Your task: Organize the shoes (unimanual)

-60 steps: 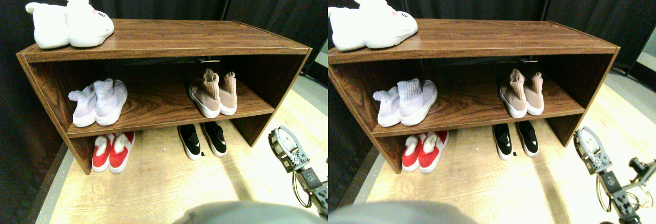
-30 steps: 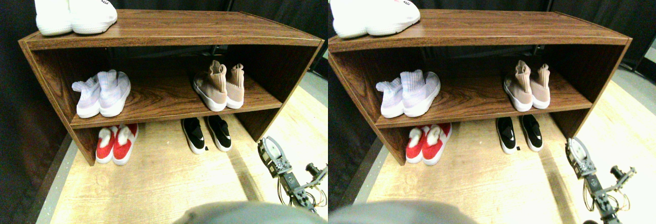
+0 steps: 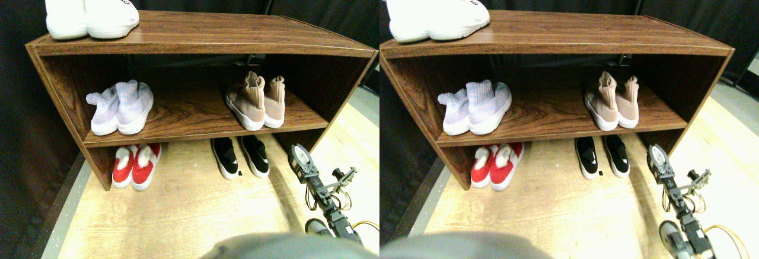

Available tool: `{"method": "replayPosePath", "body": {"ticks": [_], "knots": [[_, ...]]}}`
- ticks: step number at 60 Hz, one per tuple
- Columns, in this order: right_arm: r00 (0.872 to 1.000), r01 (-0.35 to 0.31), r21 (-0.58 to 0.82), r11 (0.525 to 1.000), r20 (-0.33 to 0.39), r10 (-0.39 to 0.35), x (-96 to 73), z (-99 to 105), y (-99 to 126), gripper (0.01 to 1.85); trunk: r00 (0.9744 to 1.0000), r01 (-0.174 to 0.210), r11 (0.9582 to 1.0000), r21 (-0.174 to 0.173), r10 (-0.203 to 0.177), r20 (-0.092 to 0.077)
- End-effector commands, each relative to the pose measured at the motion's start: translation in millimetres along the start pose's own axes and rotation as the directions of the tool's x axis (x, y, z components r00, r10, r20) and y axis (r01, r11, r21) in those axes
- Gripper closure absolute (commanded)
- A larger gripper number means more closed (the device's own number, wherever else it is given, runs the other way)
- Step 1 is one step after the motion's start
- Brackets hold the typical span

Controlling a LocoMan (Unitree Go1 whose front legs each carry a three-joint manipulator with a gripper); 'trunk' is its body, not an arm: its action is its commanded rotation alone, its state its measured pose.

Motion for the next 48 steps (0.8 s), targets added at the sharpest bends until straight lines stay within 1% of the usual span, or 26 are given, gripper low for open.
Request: {"method": "replayPosePath", "body": {"ticks": [1, 4, 8, 10, 11, 16, 17, 22, 25, 26, 31, 35, 43, 48], "knots": [[1.000, 0.003, -0.008, 1.000, 0.031, -0.003, 7.6, 4, -1, 1.80, 0.9999, -0.010, 0.9995, -0.031, 0.010, -0.010], [0.999, 0.026, -0.007, 1.000, 0.032, -0.026, 13.0, 5, -4, 1.80, 0.9999, -0.010, 0.9995, -0.031, 0.010, -0.010], [0.997, 0.062, -0.007, 0.998, 0.052, -0.061, 19.5, 5, -7, 1.80, 0.9999, -0.010, 0.9995, -0.031, 0.010, -0.010], [0.997, 0.066, -0.002, 0.998, 0.051, -0.066, 20.4, 5, -8, 1.80, 0.9999, -0.010, 0.9995, -0.031, 0.010, -0.010], [0.995, 0.082, 0.021, 0.996, 0.056, -0.083, 24.5, 5, -11, 1.80, 0.9999, -0.010, 0.9995, -0.031, 0.010, -0.010], [0.993, 0.098, 0.014, 0.995, 0.063, -0.099, 29.2, 4, -14, 1.80, 0.9999, -0.010, 0.9995, -0.031, 0.010, -0.010], [0.993, 0.103, 0.014, 0.995, 0.063, -0.103, 31.1, 4, -15, 1.80, 0.9994, -0.035, 0.9982, -0.049, 0.035, -0.002], [0.990, 0.123, 0.033, 0.992, 0.062, -0.125, 37.6, 2, -20, 1.80, 0.9994, -0.035, 0.9982, -0.049, 0.035, -0.002], [0.988, 0.135, 0.034, 0.990, 0.071, -0.137, 38.6, 1, -21, 1.80, 0.9994, -0.035, 0.9982, -0.049, 0.035, -0.002], [0.987, 0.140, 0.036, 0.990, 0.070, -0.142, 39.6, 0, -22, 1.80, 0.9990, -0.045, 0.9975, -0.055, 0.045, -0.002], [0.987, 0.150, 0.032, 0.988, 0.047, -0.151, 41.4, -5, -24, 1.80, 0.9987, -0.051, 0.9969, -0.060, 0.051, -0.003], [0.984, 0.167, 0.031, 0.985, 0.053, -0.168, 41.3, -9, -23, 1.80, 0.9986, -0.053, 0.9967, -0.062, 0.052, -0.004], [0.982, 0.184, 0.025, 0.983, 0.037, -0.185, 45.5, -17, -24, 1.80, 0.9979, -0.065, 0.9952, -0.073, 0.065, -0.003], [0.981, 0.191, 0.027, 0.981, 0.030, -0.192, 47.7, -20, -25, 1.80, 0.9973, -0.074, 0.9942, -0.079, 0.073, -0.008]]}}
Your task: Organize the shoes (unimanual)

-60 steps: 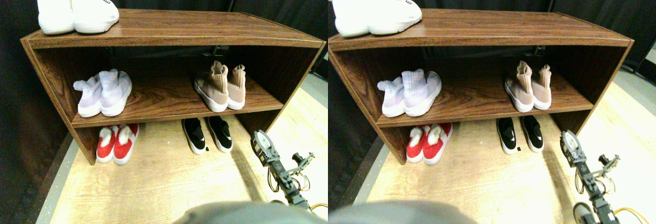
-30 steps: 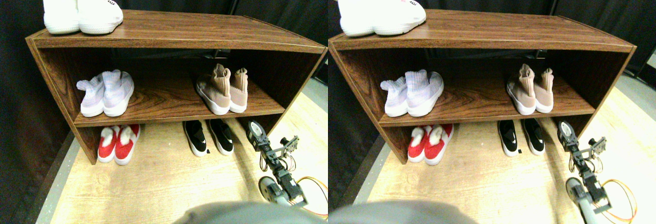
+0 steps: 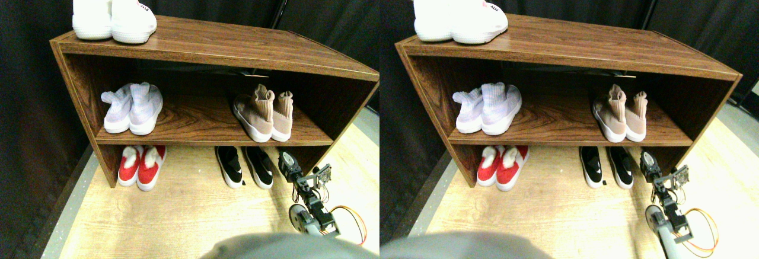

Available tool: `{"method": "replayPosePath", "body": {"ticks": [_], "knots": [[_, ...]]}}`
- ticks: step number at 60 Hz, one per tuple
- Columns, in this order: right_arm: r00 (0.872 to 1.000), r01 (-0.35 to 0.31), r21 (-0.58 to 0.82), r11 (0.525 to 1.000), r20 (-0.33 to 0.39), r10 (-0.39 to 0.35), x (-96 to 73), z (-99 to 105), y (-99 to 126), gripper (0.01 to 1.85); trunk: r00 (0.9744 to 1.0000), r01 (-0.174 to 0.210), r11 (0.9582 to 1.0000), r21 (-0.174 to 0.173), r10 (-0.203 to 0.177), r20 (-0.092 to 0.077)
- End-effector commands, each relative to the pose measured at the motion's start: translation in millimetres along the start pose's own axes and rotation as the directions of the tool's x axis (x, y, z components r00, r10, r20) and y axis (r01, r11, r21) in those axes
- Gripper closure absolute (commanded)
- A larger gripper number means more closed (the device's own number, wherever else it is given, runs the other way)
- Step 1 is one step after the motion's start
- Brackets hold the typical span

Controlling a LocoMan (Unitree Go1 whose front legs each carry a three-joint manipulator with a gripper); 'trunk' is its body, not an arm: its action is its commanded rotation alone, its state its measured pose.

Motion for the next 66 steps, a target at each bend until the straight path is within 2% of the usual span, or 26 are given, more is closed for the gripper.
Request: {"method": "replayPosePath", "body": {"ticks": [1, 9, 15, 22, 34, 49, 66], "knots": [[0.999, -0.035, 0.010, 0.999, -0.005, 0.035, 3.9, -5, 7, 1.80, 0.9992, -0.034, 0.9990, -0.027, 0.034, -0.022], [1.000, -0.006, 0.062, 0.998, -0.023, 0.008, 10.2, -10, 3, 1.80, 0.9985, -0.049, 0.9981, -0.038, 0.048, -0.026], [1.000, 0.006, 0.030, 1.000, -0.011, -0.005, 13.9, -13, 0, 1.80, 0.9980, -0.055, 0.9977, -0.039, 0.054, -0.033], [0.999, 0.033, 0.021, 0.999, -0.039, -0.032, 20.5, -17, -5, 1.80, 0.9977, -0.055, 0.9977, -0.038, 0.054, -0.041], [0.995, 0.035, 0.027, 0.999, -0.090, -0.033, 24.3, -21, -9, 1.80, 0.9973, -0.056, 0.9978, -0.034, 0.054, -0.049], [0.997, 0.046, 0.061, 0.997, -0.071, -0.041, 20.4, -30, -10, 1.80, 0.9970, -0.053, 0.9981, -0.033, 0.051, -0.059], [0.996, 0.016, 0.057, 0.998, -0.084, -0.011, 18.8, -43, -5, 1.80, 0.9969, -0.056, 0.9975, -0.043, 0.053, -0.058]]}}
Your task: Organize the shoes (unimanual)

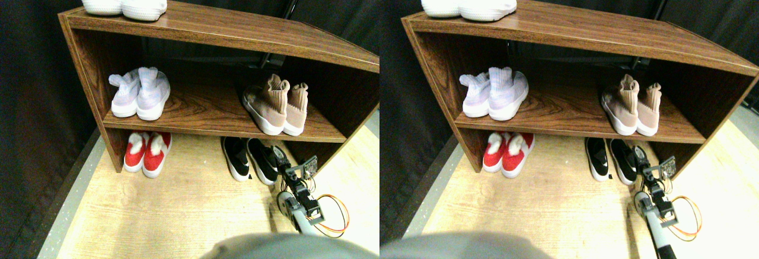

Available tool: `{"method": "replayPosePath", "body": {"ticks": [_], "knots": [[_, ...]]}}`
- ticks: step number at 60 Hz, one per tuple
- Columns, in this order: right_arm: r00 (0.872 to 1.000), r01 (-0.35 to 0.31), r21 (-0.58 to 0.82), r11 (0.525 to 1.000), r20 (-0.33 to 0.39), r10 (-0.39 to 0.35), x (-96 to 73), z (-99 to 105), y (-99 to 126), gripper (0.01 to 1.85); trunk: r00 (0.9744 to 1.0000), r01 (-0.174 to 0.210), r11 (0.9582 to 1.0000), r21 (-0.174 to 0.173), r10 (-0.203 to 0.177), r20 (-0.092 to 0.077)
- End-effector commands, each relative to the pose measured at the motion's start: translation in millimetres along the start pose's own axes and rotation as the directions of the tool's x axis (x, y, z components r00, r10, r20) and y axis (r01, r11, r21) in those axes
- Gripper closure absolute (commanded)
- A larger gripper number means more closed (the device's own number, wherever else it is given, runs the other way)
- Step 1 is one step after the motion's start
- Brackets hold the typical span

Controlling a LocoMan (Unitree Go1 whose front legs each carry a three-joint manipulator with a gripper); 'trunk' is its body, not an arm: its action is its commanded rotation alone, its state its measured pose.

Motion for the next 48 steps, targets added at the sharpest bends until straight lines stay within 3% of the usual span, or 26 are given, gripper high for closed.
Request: {"method": "replayPosePath", "body": {"ticks": [1, 27, 48], "knots": [[0.999, -0.042, 0.003, 0.999, -0.010, 0.042, 0.5, -4, 8, 1.80, 0.9997, -0.014, 0.9993, -0.034, 0.014, -0.019], [0.999, -0.037, 0.002, 0.999, 0.011, 0.037, -13.3, -1, 10, 1.80, 1.0000, -0.001, 0.9996, -0.029, 0.000, -0.010], [0.999, -0.052, 0.017, 0.999, 0.016, 0.052, -21.2, -15, 16, 1.80, 0.9999, -0.008, 0.9992, -0.039, 0.008, 0.006]]}}
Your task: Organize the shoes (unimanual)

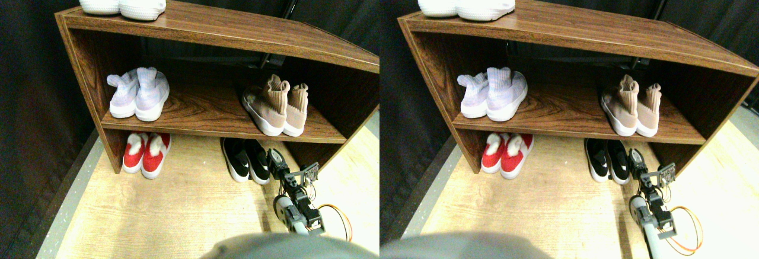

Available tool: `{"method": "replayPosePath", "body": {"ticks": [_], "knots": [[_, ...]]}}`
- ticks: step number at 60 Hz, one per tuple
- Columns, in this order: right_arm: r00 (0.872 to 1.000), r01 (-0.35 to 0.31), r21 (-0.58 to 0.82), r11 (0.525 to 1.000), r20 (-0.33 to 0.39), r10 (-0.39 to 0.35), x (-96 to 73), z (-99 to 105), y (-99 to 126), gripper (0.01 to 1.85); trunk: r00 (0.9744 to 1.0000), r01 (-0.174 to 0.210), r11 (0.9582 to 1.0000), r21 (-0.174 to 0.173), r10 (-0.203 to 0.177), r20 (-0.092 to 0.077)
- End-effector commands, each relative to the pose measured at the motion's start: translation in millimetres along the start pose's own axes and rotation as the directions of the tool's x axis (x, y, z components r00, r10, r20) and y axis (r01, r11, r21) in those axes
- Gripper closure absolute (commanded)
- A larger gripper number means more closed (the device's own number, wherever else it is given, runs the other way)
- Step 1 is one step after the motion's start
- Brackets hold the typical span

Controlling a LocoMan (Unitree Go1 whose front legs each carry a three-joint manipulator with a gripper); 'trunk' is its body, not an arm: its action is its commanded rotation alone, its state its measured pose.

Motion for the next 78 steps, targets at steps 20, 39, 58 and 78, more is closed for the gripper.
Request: {"method": "replayPosePath", "body": {"ticks": [20, 39, 58, 78], "knots": [[1.000, -0.024, -0.001, 1.000, 0.014, 0.024, -4.7, -3, 5, 1.80, 1.0000, -0.004, 0.9995, -0.031, 0.004, 0.006], [0.999, -0.030, 0.013, 0.999, 0.026, 0.030, -10.0, 1, 6, 1.80, 1.0000, 0.000, 0.9996, -0.027, 0.000, 0.005], [1.000, -0.029, 0.002, 1.000, 0.008, 0.029, -10.3, -8, 5, 1.80, 1.0000, -0.005, 0.9991, -0.041, 0.005, 0.002], [1.000, -0.019, -0.006, 1.000, 0.019, 0.019, -11.3, -12, 7, 1.80, 1.0000, -0.004, 0.9990, -0.044, 0.004, 0.000]]}}
